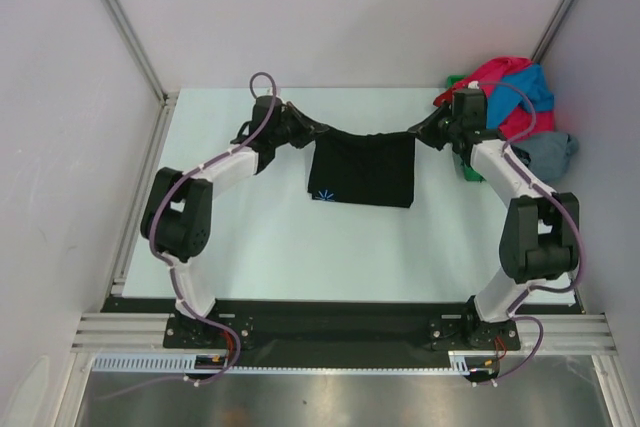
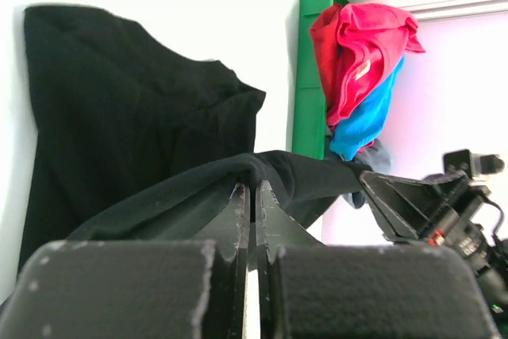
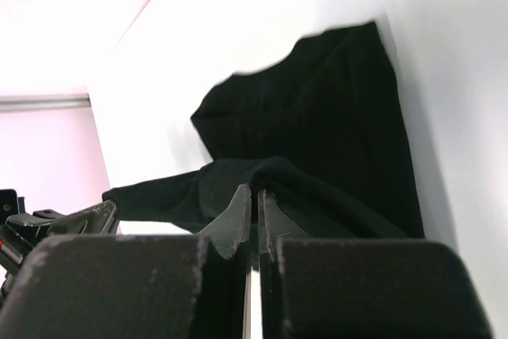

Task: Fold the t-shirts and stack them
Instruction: Fold the tshirt

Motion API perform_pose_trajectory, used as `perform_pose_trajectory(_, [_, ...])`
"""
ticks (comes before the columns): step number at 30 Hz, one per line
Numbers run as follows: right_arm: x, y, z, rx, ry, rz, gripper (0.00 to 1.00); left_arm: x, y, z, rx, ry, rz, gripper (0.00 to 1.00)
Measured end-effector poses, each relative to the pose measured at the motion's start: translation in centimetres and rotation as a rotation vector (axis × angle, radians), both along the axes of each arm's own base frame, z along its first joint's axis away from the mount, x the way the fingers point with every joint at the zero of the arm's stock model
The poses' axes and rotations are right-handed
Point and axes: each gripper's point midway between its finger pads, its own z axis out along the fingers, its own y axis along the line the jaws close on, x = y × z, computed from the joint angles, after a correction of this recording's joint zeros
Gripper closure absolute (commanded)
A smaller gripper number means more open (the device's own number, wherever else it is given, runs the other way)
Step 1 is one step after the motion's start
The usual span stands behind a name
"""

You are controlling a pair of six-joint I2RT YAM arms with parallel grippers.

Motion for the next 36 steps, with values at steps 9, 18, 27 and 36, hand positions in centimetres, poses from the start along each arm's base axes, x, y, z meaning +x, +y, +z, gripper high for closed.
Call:
perform_pose_trajectory(9, [3.6, -0.7, -3.6, 0.046, 0.041, 0.017, 1.00, 3.5, -0.9, -2.2, -0.048, 0.021, -0.017, 1.00])
perform_pose_trajectory(18, [6.2, -0.8, -4.8, 0.093, 0.031, 0.035, 1.00, 6.6, 0.0, -3.9, -0.090, 0.039, 0.019, 1.00])
perform_pose_trajectory(27, [9.2, -1.8, -9.1, 0.105, 0.042, 0.055, 0.91, 10.2, 0.3, -7.2, -0.108, 0.068, 0.017, 0.74])
perform_pose_trajectory(36, [12.9, -6.6, -9.0, -0.108, -0.039, 0.091, 0.53, 14.9, 4.0, -6.0, 0.088, 0.001, 0.025, 0.58])
